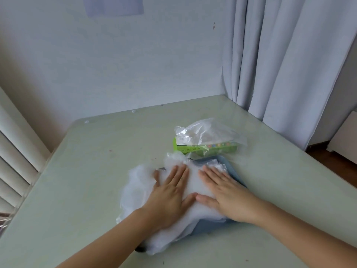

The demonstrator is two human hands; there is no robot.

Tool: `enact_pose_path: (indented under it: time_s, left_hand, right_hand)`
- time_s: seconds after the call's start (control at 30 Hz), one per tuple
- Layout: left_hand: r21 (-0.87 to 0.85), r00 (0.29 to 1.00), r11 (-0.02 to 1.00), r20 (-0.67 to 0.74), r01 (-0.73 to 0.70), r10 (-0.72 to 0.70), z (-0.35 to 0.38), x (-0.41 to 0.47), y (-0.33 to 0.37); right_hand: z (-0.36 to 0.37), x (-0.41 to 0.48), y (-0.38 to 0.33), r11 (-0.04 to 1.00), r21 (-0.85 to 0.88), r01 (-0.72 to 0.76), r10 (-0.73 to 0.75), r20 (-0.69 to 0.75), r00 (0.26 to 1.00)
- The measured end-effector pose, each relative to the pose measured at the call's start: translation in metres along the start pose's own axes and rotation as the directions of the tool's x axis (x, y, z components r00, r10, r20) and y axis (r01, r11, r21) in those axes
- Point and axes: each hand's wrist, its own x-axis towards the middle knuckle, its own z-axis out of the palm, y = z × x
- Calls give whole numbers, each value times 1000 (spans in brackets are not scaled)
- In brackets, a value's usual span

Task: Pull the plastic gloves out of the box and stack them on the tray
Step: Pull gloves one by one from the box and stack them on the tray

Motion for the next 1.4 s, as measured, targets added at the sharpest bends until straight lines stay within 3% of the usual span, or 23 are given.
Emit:
enact_pose_path:
  time_s: [0.1, 0.13, 0.2, 0.27, 0.3, 0.33, 0.4, 0.47, 0.5, 0.6, 0.73, 0.77, 0.83, 0.93, 1.0, 1.07, 1.17, 1.27, 1.33, 1.4]
  left_hand:
    - [-30, 994, 994, 11, 108, -108, -2, -4, 1]
    - [-43, 989, 988, 22, 148, -147, -3, -6, 2]
    - [-86, 974, 971, 59, 224, -219, -7, -8, 2]
    - [-115, 963, 959, 102, 259, -248, -9, -7, 4]
    - [-111, 960, 958, 124, 265, -251, -11, -7, 5]
    - [-100, 957, 959, 144, 266, -250, -12, -6, 6]
    - [-98, 951, 958, 183, 269, -248, -15, -5, 6]
    - [-116, 945, 956, 224, 270, -240, -20, -4, 6]
    - [-127, 938, 952, 248, 278, -241, -24, -3, 5]
    - [-160, 921, 939, 300, 305, -248, -44, 0, 5]
    - [-439, 943, 841, 243, 316, -228, -76, 0, 2]
    - [-489, 949, 815, 214, 311, -233, -84, -1, 1]
    - [-469, 955, 832, 144, 296, -258, -97, -3, -1]
    - [-291, 932, 903, -85, 315, -353, -120, -7, -8]
    - [-199, 894, 911, -203, 361, -398, -135, -11, -13]
    - [-184, 871, 919, -298, 349, -391, -147, -13, -15]
    - [-412, 868, 905, -407, 104, -285, -154, -13, -11]
    - [-695, 929, 703, -344, -152, -139, -153, -9, 0]
    - [-770, 950, 592, -311, -238, -22, -153, -8, 4]
    - [-814, 954, 500, -276, -297, 118, -153, -8, 3]
  right_hand:
    - [-8, -8, 11, 993, -113, -27, 30, 25, 999]
    - [-12, -11, 14, 997, -75, -19, 22, 39, 999]
    - [-27, -10, 24, 975, 222, -33, 69, -157, 985]
    - [-42, 1, 51, 891, 443, -98, 326, -475, 817]
    - [-48, 11, 69, 860, 467, -206, 456, -521, 722]
    - [-53, 19, 87, 800, 498, -335, 572, -463, 677]
    - [-57, 34, 112, 643, 534, -549, 722, -183, 667]
    - [-55, 45, 124, 544, 594, -593, 745, -17, 667]
    - [-53, 48, 127, 527, 626, -575, 743, -10, 670]
    - [-56, 48, 125, 505, 744, -437, 690, -45, 722]
    - [-69, 30, 121, 142, 980, -142, 599, 29, 800]
    - [-74, 25, 120, 123, 986, -111, 591, 17, 806]
    - [-84, 18, 121, 183, 981, -61, 601, -62, 797]
    - [-109, 3, 117, 412, 911, 32, 581, -289, 761]
    - [-128, -7, 104, 492, 866, 86, 496, -360, 790]
    - [-148, -16, 83, 503, 851, 152, 373, -372, 850]
    - [-173, -29, 44, 290, 910, 297, 160, -352, 922]
    - [-188, -39, 13, 144, 931, 335, -30, -335, 942]
    - [-193, -43, -5, 77, 947, 312, -126, -301, 945]
    - [-196, -47, -19, 72, 948, 310, -182, -293, 939]
